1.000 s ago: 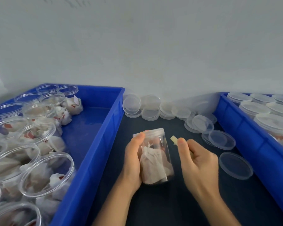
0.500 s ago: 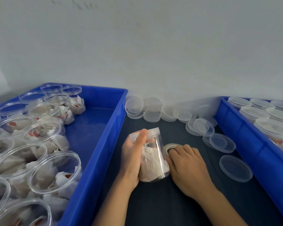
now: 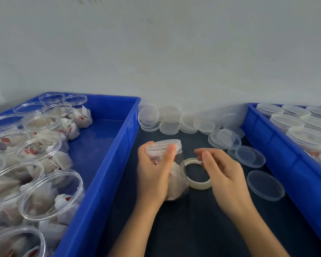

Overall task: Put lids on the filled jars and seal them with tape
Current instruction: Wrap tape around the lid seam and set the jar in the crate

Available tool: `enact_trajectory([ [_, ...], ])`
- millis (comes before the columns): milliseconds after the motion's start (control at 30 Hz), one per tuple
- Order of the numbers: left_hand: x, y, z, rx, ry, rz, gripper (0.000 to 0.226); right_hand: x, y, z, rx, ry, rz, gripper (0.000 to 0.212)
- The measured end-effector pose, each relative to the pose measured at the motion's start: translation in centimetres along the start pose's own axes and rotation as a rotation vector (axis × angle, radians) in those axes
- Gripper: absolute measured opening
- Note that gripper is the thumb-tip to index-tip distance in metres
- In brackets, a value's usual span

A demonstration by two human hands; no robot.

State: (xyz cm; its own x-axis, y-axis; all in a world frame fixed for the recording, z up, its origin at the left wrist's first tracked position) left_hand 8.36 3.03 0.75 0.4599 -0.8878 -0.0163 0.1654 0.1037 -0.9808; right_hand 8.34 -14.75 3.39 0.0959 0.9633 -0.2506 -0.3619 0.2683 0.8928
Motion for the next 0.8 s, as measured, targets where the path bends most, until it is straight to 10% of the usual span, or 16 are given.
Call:
enact_trajectory([
  [800, 0.6, -1.1, -1.3, 0.133, 0.067, 0.056, 0.073, 0.3, 2.2, -0.2, 0.146, 0.103, 0.335, 0.017],
])
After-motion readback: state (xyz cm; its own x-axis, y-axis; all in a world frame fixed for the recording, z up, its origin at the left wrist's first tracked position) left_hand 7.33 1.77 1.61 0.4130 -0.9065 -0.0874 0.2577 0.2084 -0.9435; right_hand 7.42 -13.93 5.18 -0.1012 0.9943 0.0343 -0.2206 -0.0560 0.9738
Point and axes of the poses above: each hand's wrist, its own z-axis towards the middle knuckle, its own x-axis out of the palm, y = z × x, the point moved 2 cm from there along z, towards the middle knuckle, and after that the axes turned 5 degrees about z, right-handed, at the moved point
